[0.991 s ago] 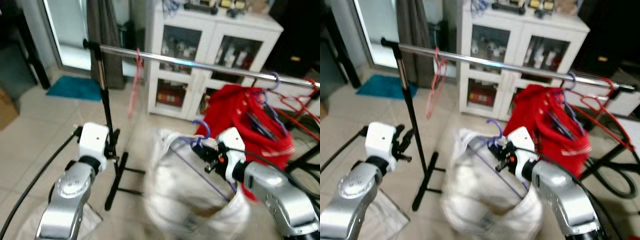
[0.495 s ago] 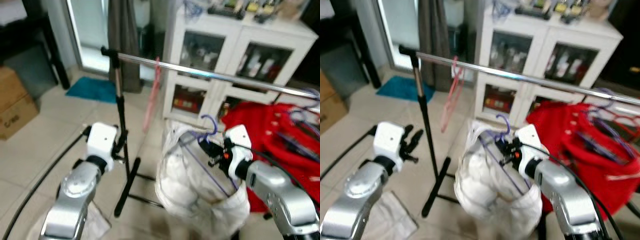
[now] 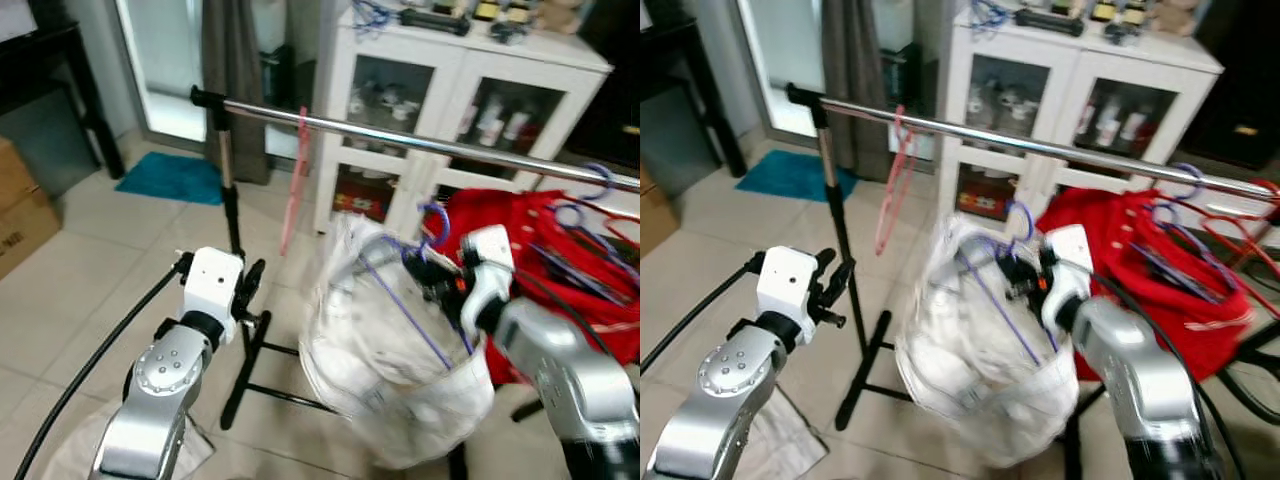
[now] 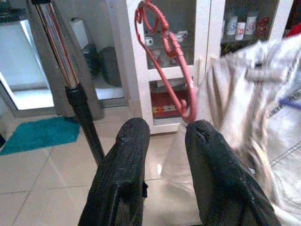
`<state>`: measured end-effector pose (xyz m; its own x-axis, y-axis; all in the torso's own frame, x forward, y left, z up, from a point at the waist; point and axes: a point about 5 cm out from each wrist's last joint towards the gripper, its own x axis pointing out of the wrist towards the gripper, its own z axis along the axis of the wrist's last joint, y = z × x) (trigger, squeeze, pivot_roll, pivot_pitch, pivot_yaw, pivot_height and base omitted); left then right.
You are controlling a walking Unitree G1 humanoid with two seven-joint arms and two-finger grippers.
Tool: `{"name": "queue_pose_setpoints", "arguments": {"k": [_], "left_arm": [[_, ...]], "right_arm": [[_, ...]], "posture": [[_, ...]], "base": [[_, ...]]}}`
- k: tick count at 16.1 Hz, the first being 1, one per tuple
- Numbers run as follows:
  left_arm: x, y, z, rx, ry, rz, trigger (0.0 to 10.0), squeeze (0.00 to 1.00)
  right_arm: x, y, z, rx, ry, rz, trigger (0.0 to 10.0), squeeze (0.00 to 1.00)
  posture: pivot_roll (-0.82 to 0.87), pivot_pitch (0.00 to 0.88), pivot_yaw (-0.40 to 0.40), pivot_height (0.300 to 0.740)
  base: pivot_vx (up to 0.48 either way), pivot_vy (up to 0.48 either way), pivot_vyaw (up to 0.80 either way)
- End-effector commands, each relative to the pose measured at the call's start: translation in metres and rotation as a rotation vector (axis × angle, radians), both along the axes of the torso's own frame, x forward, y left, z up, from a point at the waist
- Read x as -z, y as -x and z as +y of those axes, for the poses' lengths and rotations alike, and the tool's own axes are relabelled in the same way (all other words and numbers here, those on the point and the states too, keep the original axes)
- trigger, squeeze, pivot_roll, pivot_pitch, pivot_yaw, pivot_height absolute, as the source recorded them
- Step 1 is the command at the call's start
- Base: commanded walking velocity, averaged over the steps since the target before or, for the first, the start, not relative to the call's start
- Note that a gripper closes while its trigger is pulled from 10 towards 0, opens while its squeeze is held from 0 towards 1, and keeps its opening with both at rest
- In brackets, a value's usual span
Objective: Hang hanger
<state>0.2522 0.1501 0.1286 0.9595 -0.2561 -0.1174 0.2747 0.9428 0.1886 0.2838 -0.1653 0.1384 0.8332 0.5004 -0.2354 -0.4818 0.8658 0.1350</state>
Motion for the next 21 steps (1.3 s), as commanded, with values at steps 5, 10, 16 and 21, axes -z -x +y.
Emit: {"name": "queue_pose_setpoints", "arguments": {"k": [5,10,16,21], "left_arm": [[-0.003,-0.003,-0.003,0.002,-0.015,-0.013,10.0,0.00],[-0.004,-0.003,-0.006,0.010,-0.015,-0.018,10.0,0.00],[-0.012,-0.003,-0.001,0.032,-0.028,-0.032,10.0,0.00],[-0.021,0.003,-0.008,0.157,-0.001,-0.047,10.0,0.00]], "right_arm": [[-0.040,-0.049,-0.001,0.219,-0.023,-0.104,10.0,0.00],[-0.059,-0.076,0.020,0.220,-0.045,-0.119,10.0,0.00],[-0.060,-0.103,0.039,0.285,-0.048,-0.003,10.0,0.00],[-0.069,-0.120,0.056,0.311,-0.029,-0.021,10.0,0.00]], "posture": [[0.09,0.000,-0.093,0.740],[0.09,0.005,-0.104,0.740],[0.09,0.028,-0.093,0.740],[0.11,0.051,-0.079,0.740]], "base": [[0.000,0.000,0.00],[0.000,0.000,0.00],[0.000,0.000,0.00],[0.000,0.000,0.00]]}}
